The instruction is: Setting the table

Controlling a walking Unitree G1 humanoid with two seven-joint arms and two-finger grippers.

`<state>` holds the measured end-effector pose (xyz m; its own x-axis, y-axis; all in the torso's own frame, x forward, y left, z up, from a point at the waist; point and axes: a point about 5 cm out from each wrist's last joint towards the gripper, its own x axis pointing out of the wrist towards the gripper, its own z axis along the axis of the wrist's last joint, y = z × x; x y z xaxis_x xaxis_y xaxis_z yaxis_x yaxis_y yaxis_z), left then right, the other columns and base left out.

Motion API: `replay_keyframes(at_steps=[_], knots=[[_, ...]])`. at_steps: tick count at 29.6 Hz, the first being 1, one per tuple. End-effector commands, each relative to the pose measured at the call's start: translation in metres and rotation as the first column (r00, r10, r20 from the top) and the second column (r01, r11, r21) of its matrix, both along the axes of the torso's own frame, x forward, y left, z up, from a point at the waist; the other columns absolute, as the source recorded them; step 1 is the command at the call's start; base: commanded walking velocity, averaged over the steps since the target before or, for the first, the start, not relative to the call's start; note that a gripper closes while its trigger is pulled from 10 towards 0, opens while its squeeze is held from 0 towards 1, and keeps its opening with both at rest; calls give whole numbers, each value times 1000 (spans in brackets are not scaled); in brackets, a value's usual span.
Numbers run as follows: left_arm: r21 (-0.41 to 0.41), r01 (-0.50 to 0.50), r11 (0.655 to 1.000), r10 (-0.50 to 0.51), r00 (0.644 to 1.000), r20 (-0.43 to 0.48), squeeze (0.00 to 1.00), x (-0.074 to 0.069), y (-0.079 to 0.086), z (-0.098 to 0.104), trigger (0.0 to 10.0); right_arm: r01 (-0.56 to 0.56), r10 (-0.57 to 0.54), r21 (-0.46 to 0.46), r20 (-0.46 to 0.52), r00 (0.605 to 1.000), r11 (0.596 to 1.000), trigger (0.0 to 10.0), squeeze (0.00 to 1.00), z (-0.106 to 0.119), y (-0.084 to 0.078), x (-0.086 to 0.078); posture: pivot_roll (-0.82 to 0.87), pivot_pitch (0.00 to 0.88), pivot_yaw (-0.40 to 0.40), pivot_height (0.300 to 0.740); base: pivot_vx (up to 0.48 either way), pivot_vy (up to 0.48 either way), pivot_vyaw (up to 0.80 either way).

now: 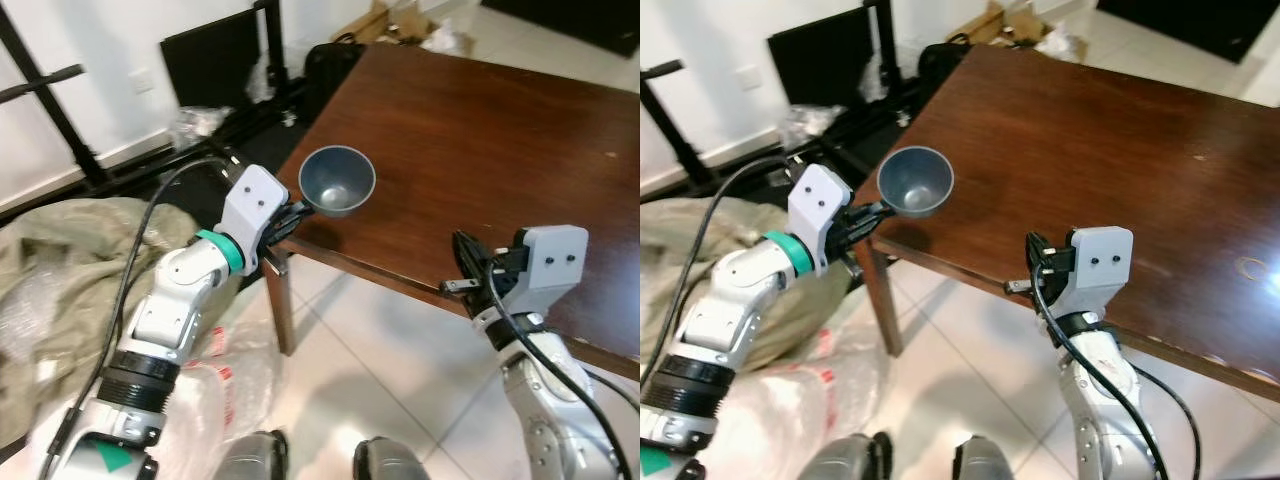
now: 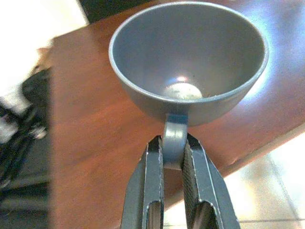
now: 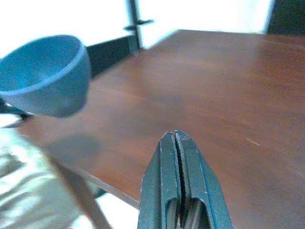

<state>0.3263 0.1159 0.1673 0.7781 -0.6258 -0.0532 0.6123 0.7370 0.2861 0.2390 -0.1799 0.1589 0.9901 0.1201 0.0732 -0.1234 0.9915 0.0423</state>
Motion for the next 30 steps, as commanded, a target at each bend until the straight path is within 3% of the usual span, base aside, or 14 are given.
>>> replay_keyframes(at_steps=[1,30], knots=[[-1,3,1000,-4,1000,-14,0,-1,-1,-3,10000,13,-13,11,-26,1000,1000,10000,0,-4,-3,0,-66,8,85,740,0,0,-800],[-12,-12,1000,11,999,-30,0,1,-2,-7,10000,9,-8,12,-32,999,1000,10000,0,-4,-2,0,-70,14,83,740,0,0,-800]])
